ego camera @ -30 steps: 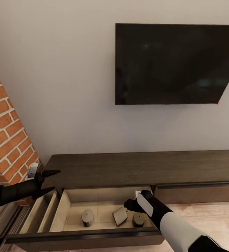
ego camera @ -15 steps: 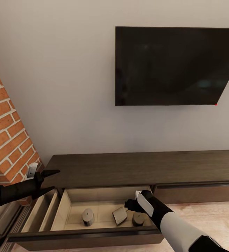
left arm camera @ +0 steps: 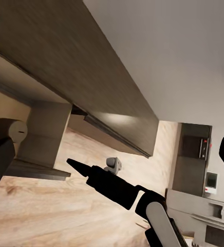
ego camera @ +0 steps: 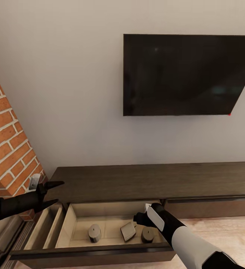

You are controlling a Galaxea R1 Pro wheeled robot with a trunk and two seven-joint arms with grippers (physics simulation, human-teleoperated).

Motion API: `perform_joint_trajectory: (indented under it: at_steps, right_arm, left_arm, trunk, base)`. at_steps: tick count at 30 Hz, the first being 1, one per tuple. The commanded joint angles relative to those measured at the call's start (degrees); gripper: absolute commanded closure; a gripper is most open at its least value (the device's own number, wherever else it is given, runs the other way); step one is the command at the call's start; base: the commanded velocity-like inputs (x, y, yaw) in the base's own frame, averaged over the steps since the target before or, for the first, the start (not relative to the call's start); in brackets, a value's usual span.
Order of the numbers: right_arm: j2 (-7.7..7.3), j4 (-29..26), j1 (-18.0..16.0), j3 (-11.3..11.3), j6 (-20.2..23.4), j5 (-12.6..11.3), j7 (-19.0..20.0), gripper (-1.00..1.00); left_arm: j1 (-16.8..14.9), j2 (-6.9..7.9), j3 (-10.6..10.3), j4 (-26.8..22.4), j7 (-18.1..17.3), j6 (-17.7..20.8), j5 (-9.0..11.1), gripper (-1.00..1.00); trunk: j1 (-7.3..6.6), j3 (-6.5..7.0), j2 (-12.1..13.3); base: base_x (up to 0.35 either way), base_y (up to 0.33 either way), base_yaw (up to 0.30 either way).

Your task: Place each of the two pumpkins and all three candles from the living room inside a cabinet in the living room (use any cabinet), then make sure every cabinet is closed, and position the cauldron so it is next to a table in the living room.

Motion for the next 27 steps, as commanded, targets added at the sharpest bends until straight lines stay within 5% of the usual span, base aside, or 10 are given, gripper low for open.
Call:
perform_joint_trajectory:
  at_steps: [1, 18, 27]
  right_arm:
    - [-0.01, -0.09, -0.05, 0.43, 0.10, -0.60, -0.51, -1.00]
    - [0.06, -0.09, -0.05, 0.59, 0.10, -0.60, -0.47, -1.00]
    - [0.04, -0.09, -0.05, 0.55, 0.03, -0.60, -0.47, -1.00]
  left_arm:
    - [-0.05, 0.00, 0.06, -0.02, 0.60, 0.13, 0.53, -1.00]
    - [-0.04, 0.00, 0.06, -0.01, 0.68, 0.06, 0.48, -1.00]
    - [-0.05, 0.00, 0.06, -0.08, 0.68, 0.09, 0.52, -1.00]
  trunk:
    - [-0.23, 0.13, 0.38]
    - [-3.96, 3.18, 7.20]
    - [-5.72, 4.62, 10.41]
  base:
    - [0.000, 0.000, 0.000]
    - [-0.098, 0.000, 0.178]
    - [-0.136, 0.000, 0.024]
